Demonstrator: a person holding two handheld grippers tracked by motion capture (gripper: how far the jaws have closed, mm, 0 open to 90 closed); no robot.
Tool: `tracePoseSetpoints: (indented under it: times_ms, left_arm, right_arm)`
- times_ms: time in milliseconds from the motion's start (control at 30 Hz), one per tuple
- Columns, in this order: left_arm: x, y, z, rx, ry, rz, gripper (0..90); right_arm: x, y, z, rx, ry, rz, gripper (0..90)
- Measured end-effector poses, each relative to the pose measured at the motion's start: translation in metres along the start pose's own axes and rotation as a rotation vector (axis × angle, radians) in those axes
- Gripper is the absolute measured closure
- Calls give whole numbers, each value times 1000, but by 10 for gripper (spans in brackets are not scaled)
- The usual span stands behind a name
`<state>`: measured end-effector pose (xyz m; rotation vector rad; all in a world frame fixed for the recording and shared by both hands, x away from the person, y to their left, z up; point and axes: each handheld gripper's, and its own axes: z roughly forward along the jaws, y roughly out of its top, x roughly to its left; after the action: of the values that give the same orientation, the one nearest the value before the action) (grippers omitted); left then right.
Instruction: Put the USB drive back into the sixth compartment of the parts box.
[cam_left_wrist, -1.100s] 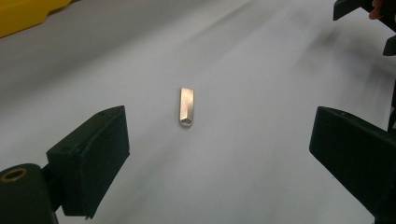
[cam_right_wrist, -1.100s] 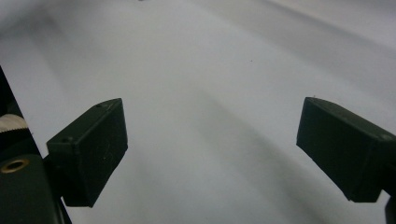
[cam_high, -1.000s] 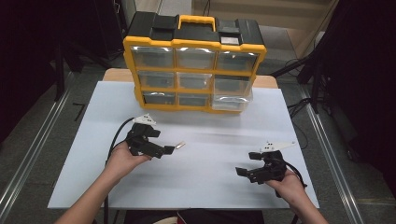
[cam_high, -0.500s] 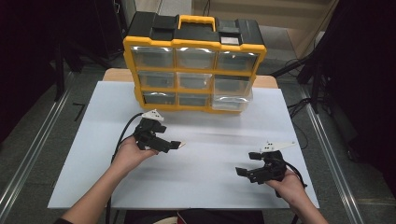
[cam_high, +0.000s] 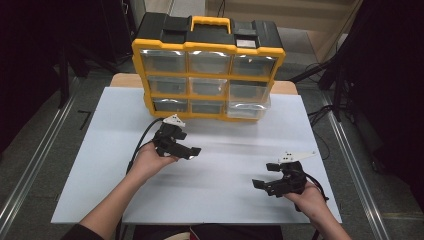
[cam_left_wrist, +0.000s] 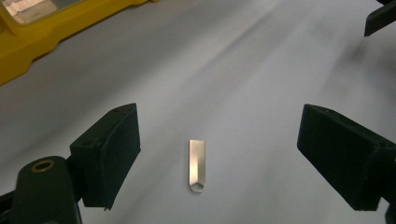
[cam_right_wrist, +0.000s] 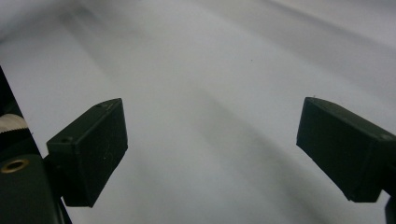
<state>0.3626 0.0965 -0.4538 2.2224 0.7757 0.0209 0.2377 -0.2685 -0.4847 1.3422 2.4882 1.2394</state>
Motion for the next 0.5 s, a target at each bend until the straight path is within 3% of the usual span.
tracePoseSetpoints:
  times_ms: [233,333,500]
  left_arm:
    - [0,-1,7,16,27,7,140]
    - [1,-3,8,10,14,-4,140]
    - [1,-8,13,28,31,9,141]
  right_arm:
    - [0,0,0,-3,2,0,73]
    - [0,0,0,-3,1,-2,73]
    - [0,0,0,-1,2,-2,73]
